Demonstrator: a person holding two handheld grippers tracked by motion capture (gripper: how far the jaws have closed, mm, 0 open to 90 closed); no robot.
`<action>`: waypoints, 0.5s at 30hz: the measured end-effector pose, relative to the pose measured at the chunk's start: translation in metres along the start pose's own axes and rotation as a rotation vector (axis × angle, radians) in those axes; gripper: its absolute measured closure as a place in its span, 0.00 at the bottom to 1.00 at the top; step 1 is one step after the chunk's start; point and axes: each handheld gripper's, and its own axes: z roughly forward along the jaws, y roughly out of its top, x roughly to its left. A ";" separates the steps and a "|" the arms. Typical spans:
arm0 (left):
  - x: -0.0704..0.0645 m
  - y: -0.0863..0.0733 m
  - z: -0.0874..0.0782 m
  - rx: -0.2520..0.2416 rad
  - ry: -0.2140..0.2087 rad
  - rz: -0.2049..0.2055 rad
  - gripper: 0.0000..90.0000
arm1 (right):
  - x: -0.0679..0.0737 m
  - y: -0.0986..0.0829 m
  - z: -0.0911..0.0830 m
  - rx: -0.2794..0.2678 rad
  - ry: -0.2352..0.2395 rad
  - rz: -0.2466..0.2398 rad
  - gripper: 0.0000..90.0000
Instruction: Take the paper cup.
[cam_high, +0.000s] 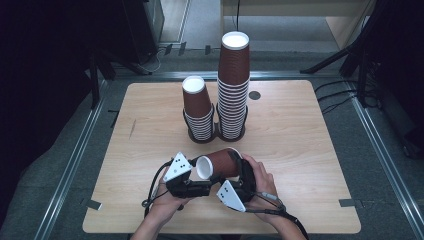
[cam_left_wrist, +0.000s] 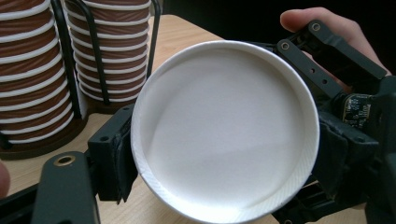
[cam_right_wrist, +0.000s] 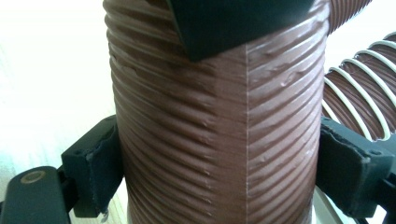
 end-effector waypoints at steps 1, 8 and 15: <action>0.000 0.000 0.000 0.001 0.001 0.009 0.24 | 0.000 0.000 0.000 0.002 0.003 0.004 0.13; 0.004 -0.001 -0.001 0.008 -0.031 -0.013 0.25 | -0.003 -0.001 0.000 0.000 0.033 0.031 0.11; 0.007 0.000 -0.005 -0.006 -0.052 -0.027 0.26 | -0.003 -0.006 0.000 0.003 0.005 0.036 0.05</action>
